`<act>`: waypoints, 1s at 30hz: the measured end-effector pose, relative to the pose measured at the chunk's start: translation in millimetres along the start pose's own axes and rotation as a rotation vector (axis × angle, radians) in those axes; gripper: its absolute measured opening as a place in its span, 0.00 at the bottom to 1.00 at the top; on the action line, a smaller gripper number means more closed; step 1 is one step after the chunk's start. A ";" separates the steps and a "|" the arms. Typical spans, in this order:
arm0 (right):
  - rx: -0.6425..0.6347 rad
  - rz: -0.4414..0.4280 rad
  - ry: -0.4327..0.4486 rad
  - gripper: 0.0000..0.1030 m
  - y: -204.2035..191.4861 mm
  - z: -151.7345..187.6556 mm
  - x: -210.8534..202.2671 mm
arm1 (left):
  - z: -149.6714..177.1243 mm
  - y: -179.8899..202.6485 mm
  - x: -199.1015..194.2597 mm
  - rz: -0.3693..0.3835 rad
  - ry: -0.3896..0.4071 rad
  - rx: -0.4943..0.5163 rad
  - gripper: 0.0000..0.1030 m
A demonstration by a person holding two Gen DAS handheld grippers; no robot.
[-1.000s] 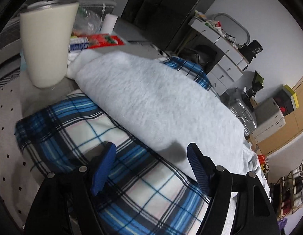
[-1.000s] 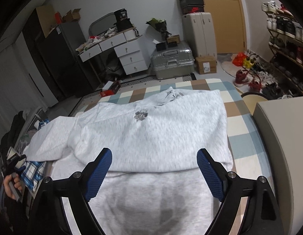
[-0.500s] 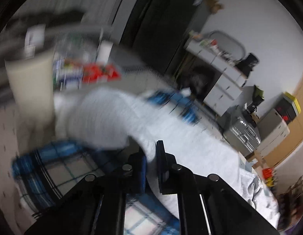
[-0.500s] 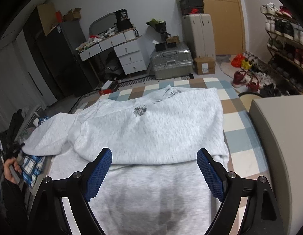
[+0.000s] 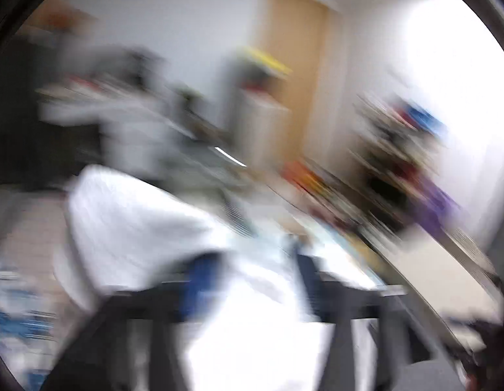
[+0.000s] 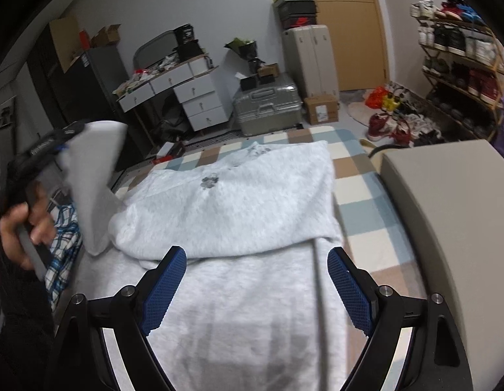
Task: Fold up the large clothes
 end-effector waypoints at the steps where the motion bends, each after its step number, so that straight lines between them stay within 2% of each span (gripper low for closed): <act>1: 0.018 0.019 -0.002 0.87 10.1 0.2 -2.4 | 23.5 28.4 22.4 0.066 -0.082 0.017 0.72; 2: 0.039 0.038 -0.005 0.87 21.7 0.6 -5.0 | 50.7 49.2 37.3 0.100 -0.154 0.042 0.72; 4: 0.068 0.057 -0.007 0.87 40.5 -0.1 -8.7 | 92.7 65.5 42.5 0.125 -0.224 0.078 0.72; 7: 0.086 0.080 -0.023 0.87 54.5 -5.1 1.4 | 132.4 60.7 11.4 0.111 -0.242 0.073 0.72; 9: 0.081 0.078 -0.044 0.87 47.4 -9.4 20.0 | 148.6 45.0 -18.5 0.089 -0.238 0.029 0.72; 10: 0.070 0.062 -0.056 0.87 36.7 -11.5 31.7 | 149.3 37.7 -24.5 0.075 -0.228 0.019 0.72; 12: 0.035 0.025 -0.087 0.87 9.1 -11.1 54.8 | 159.4 14.2 -34.6 -0.026 -0.228 0.009 0.72; 15: -0.033 -0.044 -0.143 0.87 -47.6 -1.5 91.4 | 185.6 -3.3 -35.5 -0.153 -0.272 0.033 0.72; 17: -0.096 -0.072 -0.179 0.87 -83.5 8.1 113.4 | 200.5 -12.0 -29.3 -0.194 -0.309 0.021 0.72; 19: -0.173 -0.064 -0.197 0.87 -115.1 18.7 133.2 | 208.6 -12.2 -20.8 -0.198 -0.324 -0.004 0.72; 23: -0.333 0.009 -0.137 0.86 -158.6 24.9 166.4 | 222.6 -11.4 -10.4 -0.165 -0.385 -0.064 0.72; 26: -0.417 0.174 -0.053 0.86 -156.3 18.6 199.6 | 218.2 -12.2 -11.0 -0.156 -0.374 -0.091 0.72; 27: -0.420 0.225 -0.053 0.86 -148.8 18.5 212.5 | 217.1 -13.8 -10.4 -0.151 -0.372 -0.099 0.72; 29: -0.389 0.226 -0.070 0.67 -135.3 20.3 221.1 | 216.0 -14.4 -12.1 -0.142 -0.364 -0.111 0.72; 30: -0.373 0.203 -0.070 0.40 -131.4 19.8 216.8 | 215.0 -14.5 -12.3 -0.138 -0.361 -0.117 0.72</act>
Point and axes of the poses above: each gripper's, at about its wrist camera, not at the fingertips, and x roughly the way its jaws point, y to its right, z to its underside, the point moved 10 cm from there along x, roughly the way its jaws point, and after that the axes turned 14 degrees about x, right-handed, at the moved point
